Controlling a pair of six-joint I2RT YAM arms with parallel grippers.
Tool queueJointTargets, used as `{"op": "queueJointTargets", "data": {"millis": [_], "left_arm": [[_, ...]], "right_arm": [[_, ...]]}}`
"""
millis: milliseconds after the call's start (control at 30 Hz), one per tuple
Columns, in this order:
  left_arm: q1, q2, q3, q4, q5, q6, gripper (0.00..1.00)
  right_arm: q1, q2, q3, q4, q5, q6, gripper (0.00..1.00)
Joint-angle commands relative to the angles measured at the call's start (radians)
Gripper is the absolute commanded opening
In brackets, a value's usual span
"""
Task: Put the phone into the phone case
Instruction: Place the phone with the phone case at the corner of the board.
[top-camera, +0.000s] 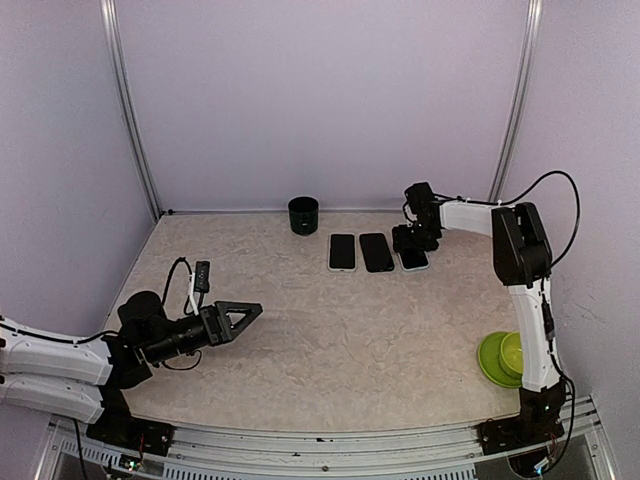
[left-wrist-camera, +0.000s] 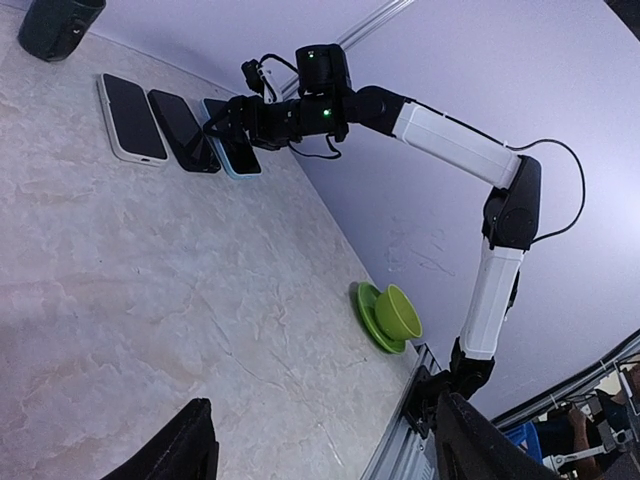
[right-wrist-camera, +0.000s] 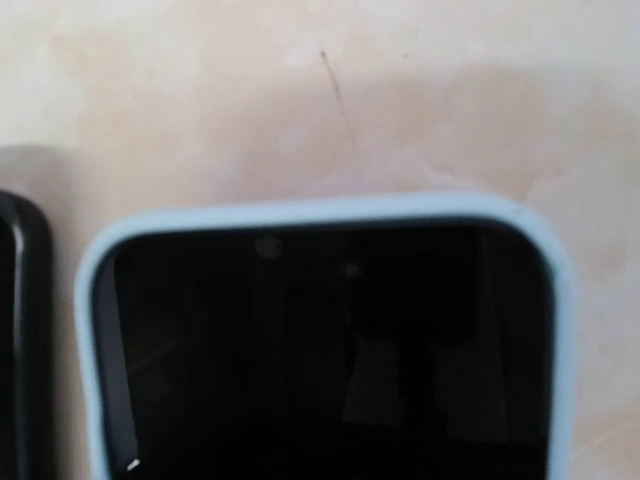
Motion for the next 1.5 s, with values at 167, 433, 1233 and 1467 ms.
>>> {"op": "queueJointTargets", "data": {"millis": [167,433,1233,1467], "left_arm": [[-0.005,-0.018,-0.008,-0.006,-0.014,0.004,0.73],[-0.005,-0.035,-0.014,-0.025,-0.025,0.005,0.73],[-0.008,0.025,-0.017,0.038,-0.022,-0.007,0.73],[-0.009,0.026,-0.007,0.031,-0.026,0.006,0.73]], "right_arm": [[-0.033,0.058,0.079,0.028,0.018,0.013,0.68],[-0.038,0.083,0.106,0.015,0.017,0.014,0.77],[-0.038,-0.069,-0.033,0.035,-0.15,0.044,0.92],[-0.038,-0.202,-0.127,0.053,-0.165,0.051,0.93]]}}
